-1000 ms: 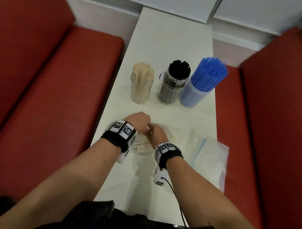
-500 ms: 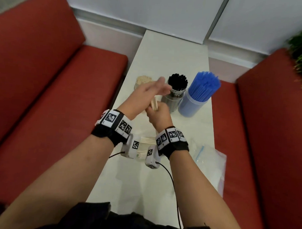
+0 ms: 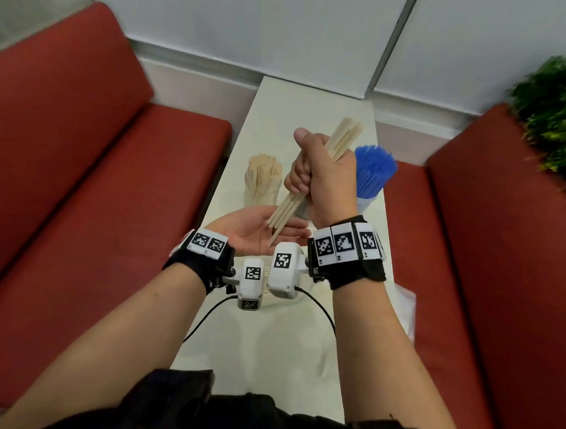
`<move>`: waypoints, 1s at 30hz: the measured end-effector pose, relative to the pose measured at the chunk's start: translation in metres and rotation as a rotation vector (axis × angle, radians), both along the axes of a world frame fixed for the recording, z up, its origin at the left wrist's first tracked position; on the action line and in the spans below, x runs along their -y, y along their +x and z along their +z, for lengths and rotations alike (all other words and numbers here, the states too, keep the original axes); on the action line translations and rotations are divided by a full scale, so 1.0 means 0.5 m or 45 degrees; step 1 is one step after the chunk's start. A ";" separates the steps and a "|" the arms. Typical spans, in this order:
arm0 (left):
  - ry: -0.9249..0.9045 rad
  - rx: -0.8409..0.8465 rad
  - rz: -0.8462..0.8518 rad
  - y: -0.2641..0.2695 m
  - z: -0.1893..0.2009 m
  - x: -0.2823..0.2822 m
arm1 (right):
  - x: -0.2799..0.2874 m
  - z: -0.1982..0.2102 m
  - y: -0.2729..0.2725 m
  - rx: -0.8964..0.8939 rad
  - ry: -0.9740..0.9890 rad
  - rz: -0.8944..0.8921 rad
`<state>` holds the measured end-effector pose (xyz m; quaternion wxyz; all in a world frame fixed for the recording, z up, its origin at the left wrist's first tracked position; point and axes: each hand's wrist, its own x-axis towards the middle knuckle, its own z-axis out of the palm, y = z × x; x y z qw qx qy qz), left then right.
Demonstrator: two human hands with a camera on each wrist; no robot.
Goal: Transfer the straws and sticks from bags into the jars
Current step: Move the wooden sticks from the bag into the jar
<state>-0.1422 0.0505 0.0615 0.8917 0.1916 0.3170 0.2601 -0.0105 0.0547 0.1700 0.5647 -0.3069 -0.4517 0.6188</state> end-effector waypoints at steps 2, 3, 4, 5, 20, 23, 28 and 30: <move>-0.052 0.000 0.043 0.010 -0.010 0.002 | 0.005 0.016 0.002 0.009 0.017 -0.036; -0.085 0.032 0.090 0.017 -0.015 0.004 | 0.006 0.018 0.003 0.011 0.026 -0.045; -0.124 0.083 0.138 0.023 -0.018 0.005 | 0.006 0.016 0.004 0.013 0.030 -0.049; -0.158 0.150 0.177 0.028 -0.020 0.006 | 0.007 0.013 0.004 0.019 0.032 -0.056; -0.336 0.301 0.376 0.020 -0.008 0.022 | 0.014 -0.022 -0.014 0.031 0.034 0.038; -0.330 0.251 0.395 0.017 -0.008 0.025 | 0.013 -0.026 -0.018 0.035 0.050 0.058; -0.347 0.275 0.365 0.010 -0.025 0.020 | 0.009 -0.032 -0.012 0.143 0.067 0.103; -0.319 0.244 0.352 0.006 -0.033 0.018 | 0.003 -0.033 -0.004 0.152 0.082 0.082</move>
